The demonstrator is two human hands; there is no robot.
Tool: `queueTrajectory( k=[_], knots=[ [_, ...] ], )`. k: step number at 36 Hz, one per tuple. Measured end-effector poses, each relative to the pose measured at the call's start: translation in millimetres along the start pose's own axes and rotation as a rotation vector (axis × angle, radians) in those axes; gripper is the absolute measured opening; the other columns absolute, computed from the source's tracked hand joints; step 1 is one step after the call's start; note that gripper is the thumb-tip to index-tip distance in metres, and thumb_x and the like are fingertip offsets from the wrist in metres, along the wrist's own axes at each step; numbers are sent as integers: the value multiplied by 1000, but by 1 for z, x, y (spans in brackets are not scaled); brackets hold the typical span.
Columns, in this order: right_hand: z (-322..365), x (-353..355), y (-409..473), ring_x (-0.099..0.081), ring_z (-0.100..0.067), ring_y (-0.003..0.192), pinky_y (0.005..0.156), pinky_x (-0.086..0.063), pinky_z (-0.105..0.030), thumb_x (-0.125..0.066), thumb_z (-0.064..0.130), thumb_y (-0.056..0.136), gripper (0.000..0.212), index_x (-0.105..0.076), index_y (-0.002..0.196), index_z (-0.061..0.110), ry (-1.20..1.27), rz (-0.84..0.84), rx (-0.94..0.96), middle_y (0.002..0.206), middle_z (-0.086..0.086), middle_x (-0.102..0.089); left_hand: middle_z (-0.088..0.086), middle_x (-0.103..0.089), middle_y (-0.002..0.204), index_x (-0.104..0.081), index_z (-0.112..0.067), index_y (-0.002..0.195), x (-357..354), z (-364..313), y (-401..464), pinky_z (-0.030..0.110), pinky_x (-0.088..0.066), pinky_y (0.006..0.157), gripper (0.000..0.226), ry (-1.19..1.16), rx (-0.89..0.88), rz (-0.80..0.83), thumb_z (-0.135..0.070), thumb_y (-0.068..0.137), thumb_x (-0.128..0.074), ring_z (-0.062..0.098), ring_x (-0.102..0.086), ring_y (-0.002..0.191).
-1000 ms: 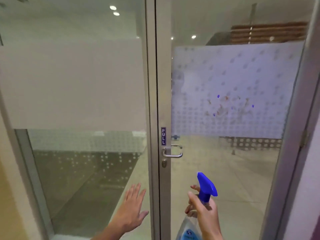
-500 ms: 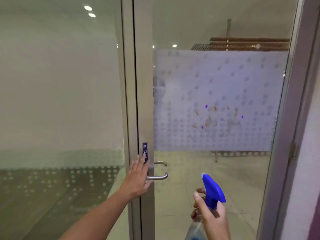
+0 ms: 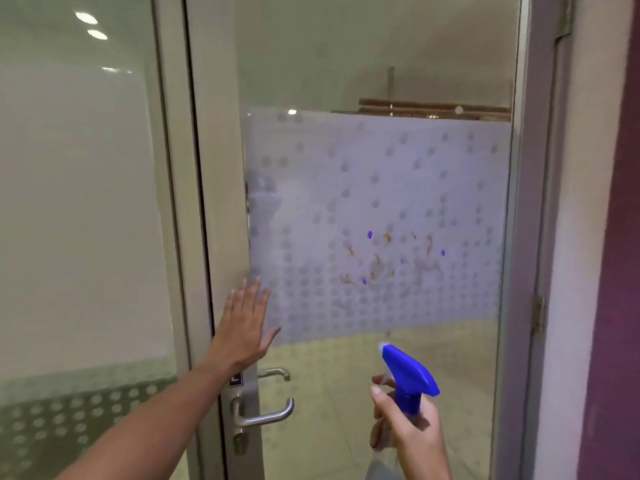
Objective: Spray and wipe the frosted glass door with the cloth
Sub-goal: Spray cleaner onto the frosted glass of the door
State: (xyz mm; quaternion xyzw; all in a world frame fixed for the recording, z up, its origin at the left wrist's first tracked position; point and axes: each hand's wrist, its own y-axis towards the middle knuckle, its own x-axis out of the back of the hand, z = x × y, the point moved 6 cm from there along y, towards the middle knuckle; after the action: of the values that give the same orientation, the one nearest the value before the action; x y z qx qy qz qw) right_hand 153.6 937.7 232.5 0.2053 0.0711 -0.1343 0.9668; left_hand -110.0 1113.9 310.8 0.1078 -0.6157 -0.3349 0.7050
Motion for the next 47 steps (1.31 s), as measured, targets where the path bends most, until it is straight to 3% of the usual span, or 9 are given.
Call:
queueTrajectory(
  k=[3,8,13,17,21,27,34,39,47],
  knots=[
    [-2,-5,6,-57,-32,44,44,-45,-34,-71,9,93,14,-74,88,21,-4,-63,-1,63,-1,-61,27,-20,173,-37,0,161,-9,12,26,59,-21,130,90,-43,-10,2,-63,97,-38,50,-21,160],
    [3,-15,15,-56,-32,42,43,-45,-34,-72,9,92,15,-73,84,22,5,-164,14,63,-1,-62,29,-44,162,-55,3,150,-9,20,60,63,-36,121,96,55,-137,-108,-69,98,-17,54,-43,148],
    [15,-22,19,-59,-32,44,45,-49,-38,-84,37,82,15,-74,86,28,22,-249,79,64,1,-65,29,-25,171,-35,1,161,-3,31,78,56,-1,132,100,21,-76,-263,-69,101,4,55,-25,157],
    [21,-24,27,-57,-33,43,45,-47,-37,-75,36,74,17,-76,90,28,62,-281,113,68,-2,-69,29,-21,173,-30,5,163,-11,32,96,66,-16,129,98,20,-88,-343,-70,103,-7,50,-22,160],
    [28,-21,35,-56,-33,43,44,-47,-35,-74,35,77,16,-77,92,29,63,-280,134,79,-9,-74,27,-21,174,-29,5,163,-19,27,107,70,-13,129,98,31,-82,-405,-67,95,-31,48,-23,160],
    [34,-12,48,-58,-31,47,48,-49,-34,-75,39,81,16,-73,92,28,27,-274,175,81,-6,-73,27,-18,174,-26,4,164,-26,24,111,68,-6,130,97,80,-85,-516,-64,95,-32,49,-19,161],
    [30,4,62,-64,-28,50,52,-53,-32,-82,63,66,45,-72,100,35,-28,-311,200,90,-12,-75,27,-14,175,-23,4,165,-36,25,116,70,-2,130,96,157,-84,-635,-63,96,-36,47,-7,164],
    [30,18,72,-62,-29,46,50,-53,-30,-87,56,63,42,-74,94,31,-28,-362,221,96,2,-76,26,-13,176,-21,4,165,-39,25,116,70,-2,130,97,188,-76,-678,-64,97,-37,46,-4,165],
    [30,29,93,-63,-22,48,51,-51,-19,-85,54,66,54,-62,77,6,-71,-411,219,57,-23,-63,26,-12,176,-22,4,165,-41,26,117,70,-4,130,98,213,-72,-695,-64,96,-37,46,-4,164]
  ],
)
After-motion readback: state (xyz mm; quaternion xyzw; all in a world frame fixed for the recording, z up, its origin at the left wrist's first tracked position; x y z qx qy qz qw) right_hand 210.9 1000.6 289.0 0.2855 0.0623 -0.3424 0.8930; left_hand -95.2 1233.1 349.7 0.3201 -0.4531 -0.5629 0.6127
